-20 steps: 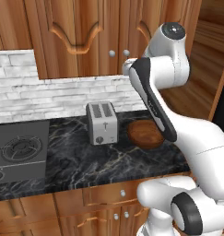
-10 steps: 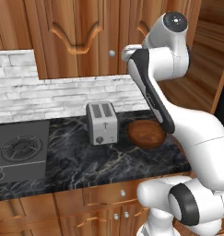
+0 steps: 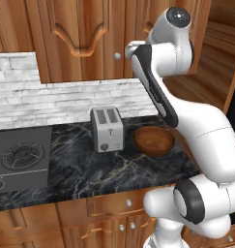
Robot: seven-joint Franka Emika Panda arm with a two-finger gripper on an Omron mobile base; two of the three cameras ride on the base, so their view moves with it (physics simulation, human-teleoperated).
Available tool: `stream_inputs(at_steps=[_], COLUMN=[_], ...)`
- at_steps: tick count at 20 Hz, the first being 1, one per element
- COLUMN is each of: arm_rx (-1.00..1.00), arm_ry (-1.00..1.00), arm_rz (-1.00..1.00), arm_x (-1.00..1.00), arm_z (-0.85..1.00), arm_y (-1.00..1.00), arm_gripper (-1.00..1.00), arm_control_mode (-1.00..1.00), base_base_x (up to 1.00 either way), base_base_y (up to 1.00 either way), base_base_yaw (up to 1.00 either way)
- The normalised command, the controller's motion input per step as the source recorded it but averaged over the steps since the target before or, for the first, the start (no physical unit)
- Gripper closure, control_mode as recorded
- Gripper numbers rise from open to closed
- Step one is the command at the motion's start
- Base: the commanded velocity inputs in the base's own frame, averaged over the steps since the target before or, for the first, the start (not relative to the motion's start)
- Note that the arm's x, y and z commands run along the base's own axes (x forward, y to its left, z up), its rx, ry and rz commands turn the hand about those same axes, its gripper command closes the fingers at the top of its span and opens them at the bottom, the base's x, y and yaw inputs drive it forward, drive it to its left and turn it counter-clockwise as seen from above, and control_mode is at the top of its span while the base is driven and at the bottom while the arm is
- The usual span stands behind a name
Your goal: Open the cabinet and setup a tea strainer by placing it in the bowl upright.
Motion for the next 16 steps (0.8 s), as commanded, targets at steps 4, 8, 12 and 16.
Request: stream_inputs(at_steps=[4,8,12,16], arm_rx=[0.0,0.0,0.0,0.0], arm_ry=[0.0,0.0,0.0,0.0], arm_rz=[0.0,0.0,0.0,0.0], arm_x=[0.46,0.51,0.31,0.26], arm_z=[0.0,0.0,0.0,0.0], arm_y=[0.09,0.17,0.05,0.0], arm_gripper=[-1.0,-1.0,-1.0,-1.0], arm_control_mode=[-1.0,-1.0,-1.0,-1.0], base_base_x=[0.0,0.0,0.0,0.0], base_base_y=[0.0,0.0,0.0,0.0], base_base_yaw=[0.0,0.0,0.0,0.0])
